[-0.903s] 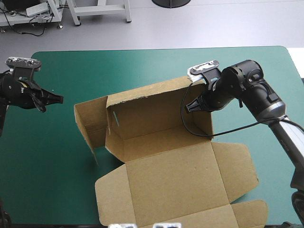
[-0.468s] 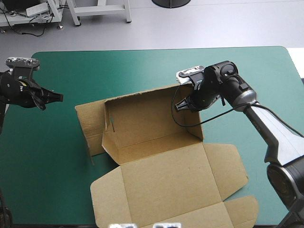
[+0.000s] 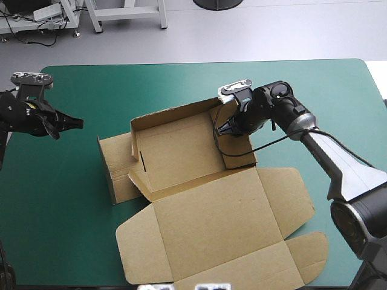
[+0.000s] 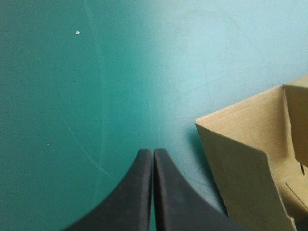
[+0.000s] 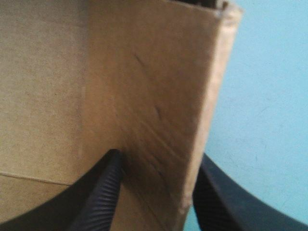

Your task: Fold the box

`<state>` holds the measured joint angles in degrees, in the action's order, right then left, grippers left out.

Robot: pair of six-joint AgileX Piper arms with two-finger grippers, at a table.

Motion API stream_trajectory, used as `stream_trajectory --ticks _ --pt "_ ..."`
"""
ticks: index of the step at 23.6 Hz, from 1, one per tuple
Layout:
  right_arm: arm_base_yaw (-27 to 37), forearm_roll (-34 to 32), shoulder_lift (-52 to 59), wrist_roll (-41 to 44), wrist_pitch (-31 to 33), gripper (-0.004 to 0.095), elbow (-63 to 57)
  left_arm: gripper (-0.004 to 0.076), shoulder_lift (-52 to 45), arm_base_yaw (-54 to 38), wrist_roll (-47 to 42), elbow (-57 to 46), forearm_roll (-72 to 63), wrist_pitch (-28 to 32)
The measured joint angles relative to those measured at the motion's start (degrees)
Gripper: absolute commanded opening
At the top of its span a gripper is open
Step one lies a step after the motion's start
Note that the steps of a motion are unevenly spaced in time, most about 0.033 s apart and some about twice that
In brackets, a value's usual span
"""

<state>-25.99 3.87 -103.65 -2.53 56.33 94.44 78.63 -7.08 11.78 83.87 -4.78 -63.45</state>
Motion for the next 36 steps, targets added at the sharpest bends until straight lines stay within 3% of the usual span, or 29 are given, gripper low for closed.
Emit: stream_trajectory --ticks 4,12,36 --pt "0.0 -0.1 0.0 0.0 2.4 0.0621 1.8 -0.0005 0.0 0.0 0.0 0.0 -0.8 0.0" --pt "0.0 -1.6 0.1 1.8 14.3 0.0604 13.0 -0.0006 0.0 0.0 0.0 -0.2 -2.8 -0.8" --pt "-0.1 -2.7 -11.4 2.5 14.6 0.0601 14.1 -0.0006 0.0 0.0 -1.1 -0.3 -4.3 -2.8"
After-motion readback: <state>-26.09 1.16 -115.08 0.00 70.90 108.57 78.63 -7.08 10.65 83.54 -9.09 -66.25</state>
